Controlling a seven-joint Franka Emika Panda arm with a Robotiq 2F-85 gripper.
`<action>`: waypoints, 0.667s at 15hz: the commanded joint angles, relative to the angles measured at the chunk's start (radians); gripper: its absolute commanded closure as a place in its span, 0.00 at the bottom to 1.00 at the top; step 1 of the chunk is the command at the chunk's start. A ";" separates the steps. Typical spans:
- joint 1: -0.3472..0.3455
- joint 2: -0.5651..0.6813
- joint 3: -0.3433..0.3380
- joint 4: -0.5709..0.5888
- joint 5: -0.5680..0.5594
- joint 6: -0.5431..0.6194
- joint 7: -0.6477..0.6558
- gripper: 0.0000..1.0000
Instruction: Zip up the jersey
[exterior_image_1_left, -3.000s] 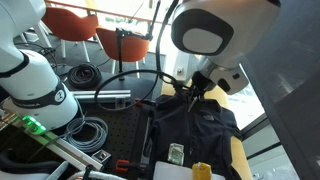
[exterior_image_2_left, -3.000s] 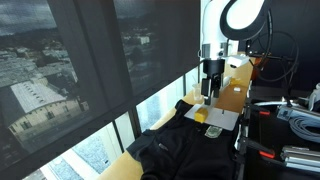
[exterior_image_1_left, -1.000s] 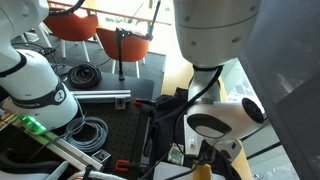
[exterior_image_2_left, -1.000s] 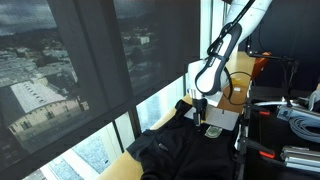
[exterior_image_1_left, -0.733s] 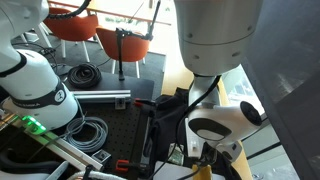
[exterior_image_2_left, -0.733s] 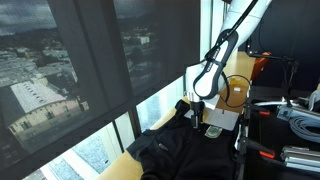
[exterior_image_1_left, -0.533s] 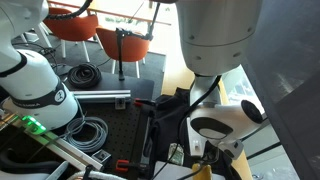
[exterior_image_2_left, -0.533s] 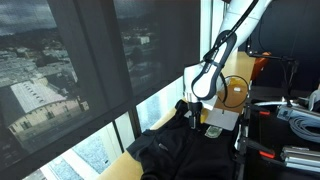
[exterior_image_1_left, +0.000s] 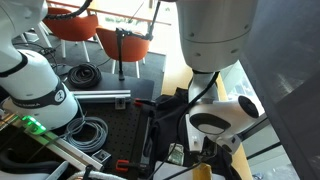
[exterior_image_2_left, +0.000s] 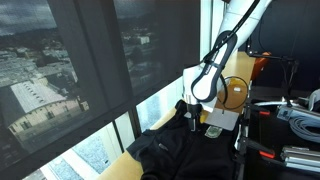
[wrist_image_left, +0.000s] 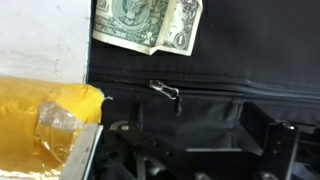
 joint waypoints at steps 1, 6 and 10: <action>0.018 -0.017 -0.014 -0.037 -0.030 0.025 0.037 0.00; 0.025 -0.017 -0.025 -0.034 -0.039 0.025 0.042 0.00; 0.022 -0.014 -0.040 -0.026 -0.051 0.025 0.038 0.00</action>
